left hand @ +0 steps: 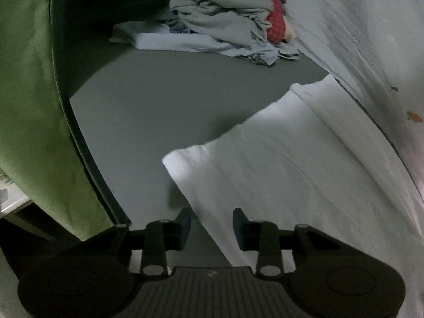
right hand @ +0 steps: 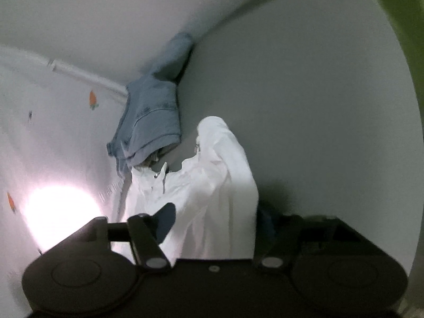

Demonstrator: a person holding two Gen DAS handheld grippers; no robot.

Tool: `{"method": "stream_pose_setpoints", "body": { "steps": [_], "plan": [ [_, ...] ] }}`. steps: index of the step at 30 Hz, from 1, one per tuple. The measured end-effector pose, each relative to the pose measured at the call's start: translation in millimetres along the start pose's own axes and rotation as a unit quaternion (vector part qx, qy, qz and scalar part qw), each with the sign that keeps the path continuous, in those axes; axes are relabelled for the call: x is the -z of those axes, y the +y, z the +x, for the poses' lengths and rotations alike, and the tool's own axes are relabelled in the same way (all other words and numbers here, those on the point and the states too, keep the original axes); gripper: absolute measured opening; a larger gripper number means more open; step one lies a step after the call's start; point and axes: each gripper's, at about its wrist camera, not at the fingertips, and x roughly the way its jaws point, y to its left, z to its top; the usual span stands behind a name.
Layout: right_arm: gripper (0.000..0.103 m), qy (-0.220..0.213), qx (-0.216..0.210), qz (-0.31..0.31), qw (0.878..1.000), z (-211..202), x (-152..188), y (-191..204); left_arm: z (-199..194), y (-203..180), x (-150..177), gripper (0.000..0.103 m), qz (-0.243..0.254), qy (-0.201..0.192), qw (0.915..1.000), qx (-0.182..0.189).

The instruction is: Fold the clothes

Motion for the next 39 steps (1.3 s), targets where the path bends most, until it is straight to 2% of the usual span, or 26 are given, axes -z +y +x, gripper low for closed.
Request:
{"method": "stream_pose_setpoints", "body": {
  "steps": [3, 6, 8, 9, 10, 11, 12, 13, 14, 16, 21, 23, 24, 26, 30, 31, 33, 35, 39],
  "plan": [
    [0.064, 0.007, -0.001, 0.017, 1.000, -1.4, 7.5, 0.1, 5.5, 0.7, -5.5, 0.050, -0.001, 0.001, 1.0000, -0.009],
    [0.065, 0.007, 0.007, 0.004, 1.000, -0.6, 15.8, 6.6, 10.7, 4.2, -10.0, 0.052, -0.008, 0.003, 0.9998, -0.017],
    [0.069, 0.002, 0.019, -0.003, 1.000, 1.2, 19.0, 12.8, 14.2, 6.6, -13.1, 0.049, -0.012, 0.004, 0.9997, -0.022],
    [0.071, 0.004, 0.023, -0.007, 1.000, 2.7, 19.1, 16.2, 15.9, 7.7, -14.6, 0.032, -0.014, 0.005, 0.9996, -0.025],
    [0.072, 0.008, 0.026, -0.013, 1.000, 4.4, 19.3, 19.8, 17.7, 8.9, -16.1, 0.018, -0.017, 0.006, 0.9995, -0.028],
    [0.067, 0.020, 0.032, -0.029, 0.999, 7.8, 19.2, 25.9, 15.2, 10.4, -16.2, 0.009, -0.011, 0.004, 0.9997, -0.021],
    [0.057, 0.030, 0.036, -0.051, 0.998, 10.5, 20.4, 32.4, 11.3, 13.9, -19.2, 0.004, -0.024, 0.004, 0.9997, -0.005],
    [0.032, 0.039, 0.041, -0.073, 0.996, 13.1, 21.6, 39.0, 7.4, 17.6, -22.6, 0.004, -0.040, 0.005, 0.9991, 0.011],
    [0.022, 0.042, 0.048, -0.094, 0.994, 13.9, 22.9, 46.0, 2.2, 19.3, -27.4, 0.003, -0.051, 0.002, 0.9984, 0.021],
    [0.013, 0.038, 0.039, -0.100, 0.994, 9.2, 21.9, 56.5, -18.4, 17.2, -41.1, 0.003, -0.070, -0.018, 0.9960, 0.053],
    [0.008, 0.010, -0.064, -0.048, 0.997, -30.2, 3.3, 87.9, -112.9, -25.3, -85.9, 0.003, -0.038, -0.104, 0.9853, 0.130],
    [0.007, -0.004, -0.091, -0.040, 0.995, -45.7, -2.7, 98.7, -149.6, -39.7, -97.1, 0.003, -0.019, -0.140, 0.9804, 0.137],
    [0.007, -0.013, -0.094, -0.043, 0.995, -51.7, -4.9, 101.8, -157.1, -38.5, -98.2, 0.003, -0.023, -0.145, 0.9801, 0.134],
    [0.007, -0.024, -0.087, -0.058, 0.994, -58.6, -7.8, 101.7, -168.7, -33.4, -98.9, 0.003, -0.034, -0.152, 0.9800, 0.124],
    [0.007, -0.013, -0.023, -0.058, 0.998, -52.7, -6.1, 78.3, -140.3, -8.6, -76.7, 0.002, -0.099, -0.092, 0.9859, 0.099],
    [0.007, -0.009, -0.006, -0.057, 0.998, -51.1, -3.8, 73.0, -134.9, -3.7, -72.9, 0.002, -0.116, -0.085, 0.9849, 0.097],
    [0.007, -0.006, 0.000, -0.043, 0.999, -49.3, -0.9, 65.7, -127.7, 1.1, -73.0, 0.002, -0.141, -0.078, 0.9808, 0.110],
    [0.007, -0.003, -0.002, -0.041, 0.999, -46.8, -0.6, 68.1, -123.9, -6.7, -78.2, 0.002, -0.139, -0.080, 0.9795, 0.122],
    [0.007, -0.008, -0.003, -0.088, 0.996, -42.9, -1.5, 93.3, -120.9, -30.8, -97.5, 0.002, -0.112, -0.105, 0.9783, 0.139]
  ]
}}
